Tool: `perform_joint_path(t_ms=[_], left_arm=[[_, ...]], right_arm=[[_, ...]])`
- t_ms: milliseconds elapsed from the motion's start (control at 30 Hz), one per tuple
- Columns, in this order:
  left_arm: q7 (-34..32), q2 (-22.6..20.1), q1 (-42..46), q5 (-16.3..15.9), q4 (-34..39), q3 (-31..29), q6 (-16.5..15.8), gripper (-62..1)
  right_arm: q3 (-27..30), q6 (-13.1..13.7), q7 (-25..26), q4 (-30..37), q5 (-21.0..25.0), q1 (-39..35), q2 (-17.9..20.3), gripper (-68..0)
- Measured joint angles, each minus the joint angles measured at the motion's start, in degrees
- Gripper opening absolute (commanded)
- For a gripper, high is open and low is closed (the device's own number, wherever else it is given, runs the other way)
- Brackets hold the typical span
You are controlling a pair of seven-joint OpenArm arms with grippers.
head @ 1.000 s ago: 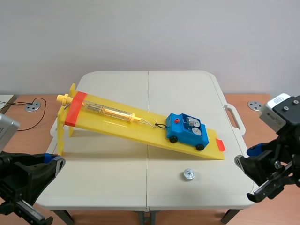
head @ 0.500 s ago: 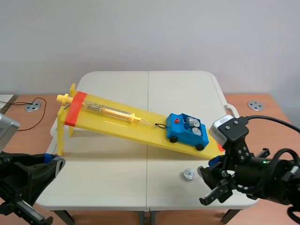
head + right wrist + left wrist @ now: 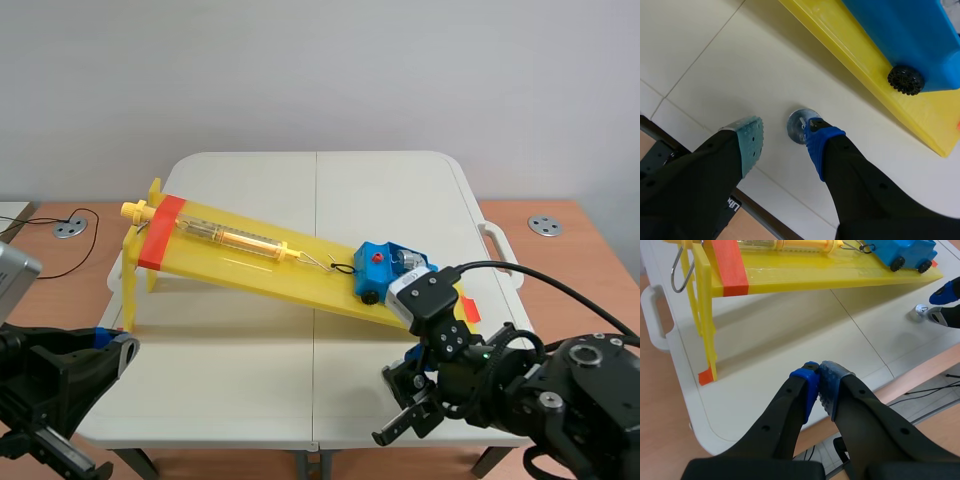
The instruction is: Place the four metal weights on the blue cart on the ramp.
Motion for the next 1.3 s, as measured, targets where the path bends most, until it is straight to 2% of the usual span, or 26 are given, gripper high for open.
perform_joint_path(t_ms=[200, 367, 533, 867, 1000, 1300], left_arm=[[0.0, 0.0, 0.02, 0.0, 0.0, 0.0, 0.0, -57.8], [0.0, 0.0, 0.0, 0.0, 0.0, 0.0, 0.0, -57.8], [0.0, 0.0, 0.0, 0.0, 0.0, 0.0, 0.0, -57.8], [0.0, 0.0, 0.0, 0.0, 0.0, 0.0, 0.0, -57.8], [0.0, 0.0, 0.0, 0.0, 0.0, 0.0, 0.0, -57.8], [0.0, 0.0, 0.0, 0.0, 0.0, 0.0, 0.0, -57.8]], right_arm=[[-2.27, -2.78, 1.27, -2.89, -1.64, 1.62, -1.33, -45.7], [-2.93, -3.21, 3.02, -5.75, -1.62, 3.34, -1.57, -45.7], [-2.93, -6.54, 2.99, -5.95, -3.17, 3.76, -1.55, -45.7], [-2.93, -7.02, 3.8, -5.92, -3.37, 3.76, -1.55, -45.7], [-2.93, -7.02, 2.19, -4.46, -3.37, 3.54, -1.55, -45.7], [-2.91, -7.65, 0.59, 4.09, -3.34, -0.59, -1.42, -45.7]])
